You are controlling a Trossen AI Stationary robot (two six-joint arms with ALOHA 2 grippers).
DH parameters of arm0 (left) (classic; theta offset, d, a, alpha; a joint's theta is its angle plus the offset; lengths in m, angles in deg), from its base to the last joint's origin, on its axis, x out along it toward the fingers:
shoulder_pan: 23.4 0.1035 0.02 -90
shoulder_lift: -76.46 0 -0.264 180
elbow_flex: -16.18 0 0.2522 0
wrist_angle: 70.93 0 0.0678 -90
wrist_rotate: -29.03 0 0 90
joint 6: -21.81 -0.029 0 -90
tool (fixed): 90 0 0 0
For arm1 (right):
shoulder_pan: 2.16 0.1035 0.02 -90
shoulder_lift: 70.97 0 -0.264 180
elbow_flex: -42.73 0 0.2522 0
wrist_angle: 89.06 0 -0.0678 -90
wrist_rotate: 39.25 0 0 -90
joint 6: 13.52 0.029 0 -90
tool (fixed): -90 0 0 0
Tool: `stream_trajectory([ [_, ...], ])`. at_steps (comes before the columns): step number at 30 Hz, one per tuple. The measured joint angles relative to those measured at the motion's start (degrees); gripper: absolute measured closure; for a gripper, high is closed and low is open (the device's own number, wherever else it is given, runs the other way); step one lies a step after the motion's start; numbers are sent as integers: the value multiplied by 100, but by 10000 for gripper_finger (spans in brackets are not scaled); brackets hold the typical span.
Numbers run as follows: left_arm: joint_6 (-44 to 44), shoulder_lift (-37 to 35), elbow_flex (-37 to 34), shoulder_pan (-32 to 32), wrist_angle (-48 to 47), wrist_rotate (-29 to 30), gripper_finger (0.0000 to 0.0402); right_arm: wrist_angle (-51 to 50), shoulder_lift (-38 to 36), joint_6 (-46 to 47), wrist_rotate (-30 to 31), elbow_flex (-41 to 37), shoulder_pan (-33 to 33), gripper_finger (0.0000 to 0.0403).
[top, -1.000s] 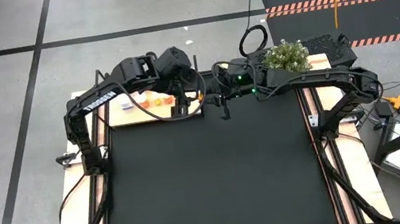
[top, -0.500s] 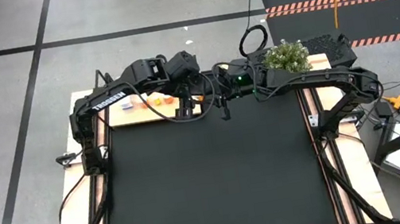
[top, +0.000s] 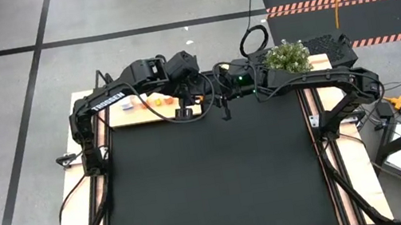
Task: Pick and place medicine bottles onto shelf by color
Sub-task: Put the small orange pill bottle on the shelf
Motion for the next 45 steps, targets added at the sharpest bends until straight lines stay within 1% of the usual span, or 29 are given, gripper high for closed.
stream_trajectory([
  [6, 19, -2, 0, 0, -74, 13, 266, -6, 0, 41, -4, -2, 2, 274],
  [12, 19, -2, 0, 3, -142, 22, 280, -53, 0, 46, -4, -4, 2, 245],
  [16, 0, -2, 0, 62, -249, 18, 280, -363, -60, 14, 40, -11, -9, 219],
  [22, -71, -2, 0, 341, -345, 17, 271, -1118, -520, -45, 888, -11, -37, 186],
  [26, -197, -2, 0, 665, -338, 6, 278, -1728, -887, -56, 1152, -11, -37, 180],
  [28, -260, 0, -6, 880, -303, -67, 280, -1940, -1050, -47, 1185, -46, -45, 179],
  [31, -325, 35, -90, 1231, -147, -380, 278, -1775, -1316, -113, 1202, -385, -50, 182],
  [33, -343, 55, -213, 1473, -20, -563, 275, -1419, -1484, -331, 1202, -678, -50, 186],
  [35, -376, 124, -321, 1663, 213, -590, 275, -972, -1680, -589, 1198, -994, -80, 189],
  [37, -436, 219, -403, 1874, 200, -671, 277, -449, -1851, -746, 1198, -1316, -119, 193],
  [41, -438, 528, -420, 2103, 302, -720, 277, 450, -2090, -897, 1198, -1887, -291, 197],
  [43, -454, 718, -420, 2154, 313, -737, 275, 689, -2154, -898, 1185, -2056, -415, 198],
  [45, -535, 916, -422, 2198, 326, -736, 274, 657, -2180, -899, 1178, -2116, -535, 198],
])
